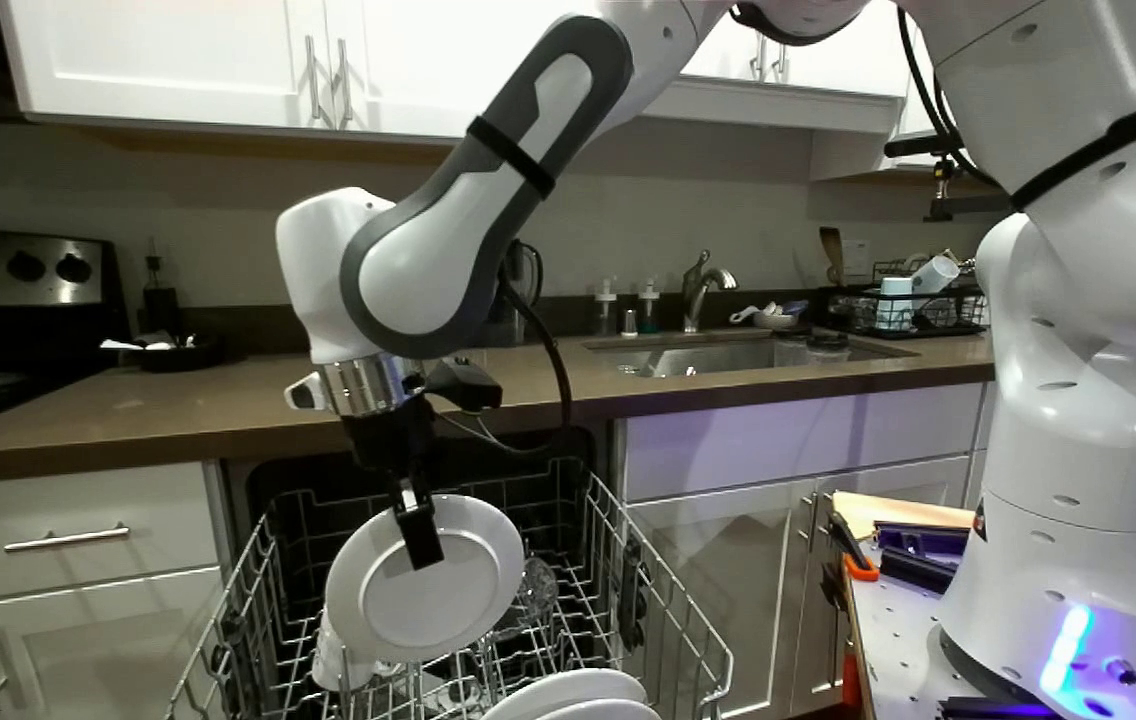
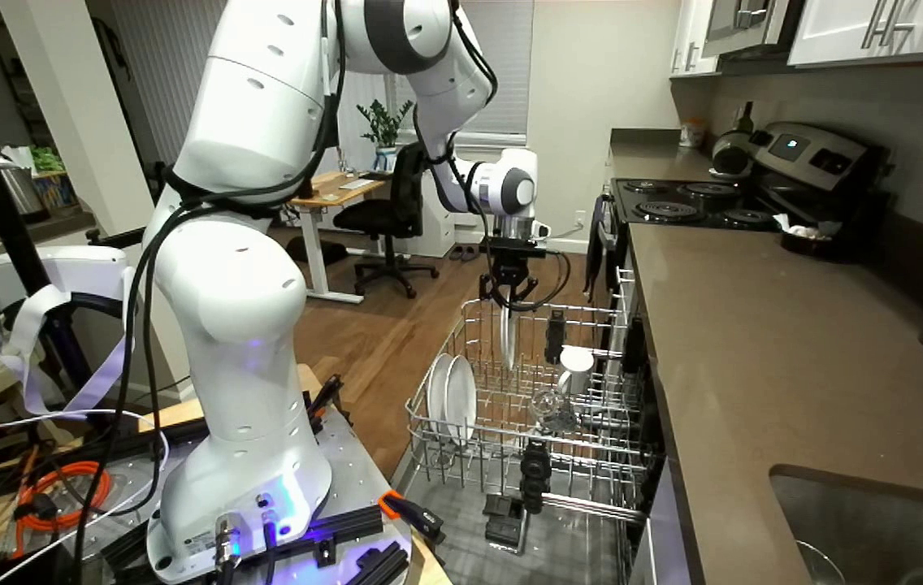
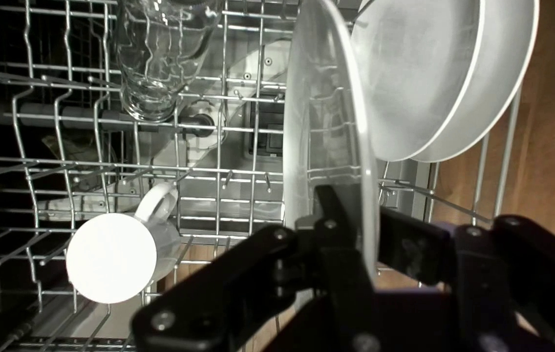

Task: Pick up the white plate in the dishwasher and move it to the right.

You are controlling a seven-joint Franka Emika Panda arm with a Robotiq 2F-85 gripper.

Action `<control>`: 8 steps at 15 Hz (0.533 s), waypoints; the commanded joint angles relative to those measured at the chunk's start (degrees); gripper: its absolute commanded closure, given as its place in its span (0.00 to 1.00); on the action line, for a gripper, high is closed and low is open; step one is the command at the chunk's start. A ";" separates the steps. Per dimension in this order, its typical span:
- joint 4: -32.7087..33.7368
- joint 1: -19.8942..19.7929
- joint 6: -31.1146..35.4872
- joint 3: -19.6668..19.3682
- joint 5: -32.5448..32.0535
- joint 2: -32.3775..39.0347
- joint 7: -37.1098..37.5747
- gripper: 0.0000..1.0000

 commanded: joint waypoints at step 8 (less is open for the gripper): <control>16.53 0.12 -3.60 1.68 0.65 12.24 -1.14 0.93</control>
